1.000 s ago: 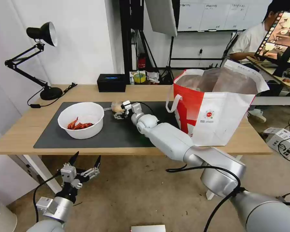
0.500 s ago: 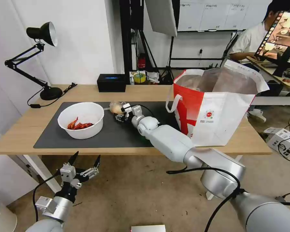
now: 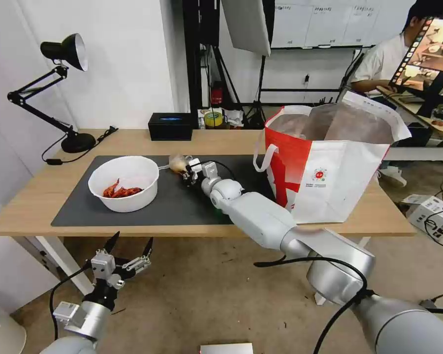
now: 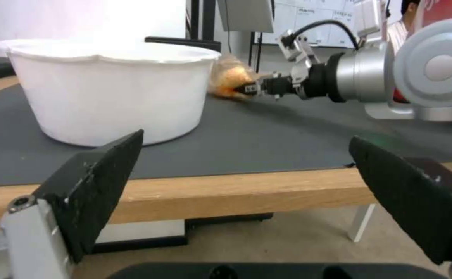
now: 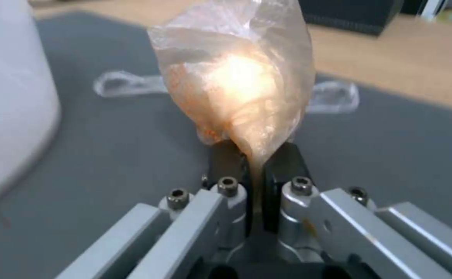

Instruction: Pick up the trash from the table and place it into the takeout bag.

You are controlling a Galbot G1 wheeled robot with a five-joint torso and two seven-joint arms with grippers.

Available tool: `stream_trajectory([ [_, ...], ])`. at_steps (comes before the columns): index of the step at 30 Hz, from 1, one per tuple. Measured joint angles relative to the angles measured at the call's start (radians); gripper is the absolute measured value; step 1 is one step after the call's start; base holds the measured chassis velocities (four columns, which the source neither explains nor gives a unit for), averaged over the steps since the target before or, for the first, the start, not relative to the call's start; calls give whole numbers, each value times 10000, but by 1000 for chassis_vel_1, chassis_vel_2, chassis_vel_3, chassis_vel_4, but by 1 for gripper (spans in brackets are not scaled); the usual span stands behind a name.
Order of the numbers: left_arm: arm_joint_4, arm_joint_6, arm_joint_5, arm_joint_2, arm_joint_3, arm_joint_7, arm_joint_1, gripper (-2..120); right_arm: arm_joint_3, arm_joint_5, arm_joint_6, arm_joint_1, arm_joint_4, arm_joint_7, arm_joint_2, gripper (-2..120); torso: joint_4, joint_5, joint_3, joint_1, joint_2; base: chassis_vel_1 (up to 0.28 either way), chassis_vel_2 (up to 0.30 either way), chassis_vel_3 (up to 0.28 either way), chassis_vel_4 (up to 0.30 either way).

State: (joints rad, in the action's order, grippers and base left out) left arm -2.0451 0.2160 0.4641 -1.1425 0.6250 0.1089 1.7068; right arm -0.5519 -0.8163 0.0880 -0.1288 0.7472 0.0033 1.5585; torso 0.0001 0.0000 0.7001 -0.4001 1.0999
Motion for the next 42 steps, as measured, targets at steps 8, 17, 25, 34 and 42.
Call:
stream_trajectory([
  [8,1,-1,17,121,-94,-14,-167,100,-49,-93,-76,-587,3327,1294,-1558,3,-1,1,-1,1,0,0,0,0,0],
  [17,83,-21,23,122,-198,-22,-189,100,559,1248,-1439,-1944,6338,2221,-3267,3,-3,3,-1,2,0,0,0,0,0],
  [25,195,-33,25,152,-253,-28,-235,100,1335,2266,-2449,-2628,7715,2576,-3884,3,0,2,-1,2,0,0,0,0,0],
  [34,344,2,51,147,-289,-35,-266,100,2616,2306,-2617,-3273,9345,2644,-4580,2,-1,1,-2,2,0,0,0,0,0],
  [42,372,4,60,240,-481,-42,-511,100,4427,1795,-2285,-4498,11052,2913,-6044,2,-3,2,-2,1,1,0,0,0,0],
])
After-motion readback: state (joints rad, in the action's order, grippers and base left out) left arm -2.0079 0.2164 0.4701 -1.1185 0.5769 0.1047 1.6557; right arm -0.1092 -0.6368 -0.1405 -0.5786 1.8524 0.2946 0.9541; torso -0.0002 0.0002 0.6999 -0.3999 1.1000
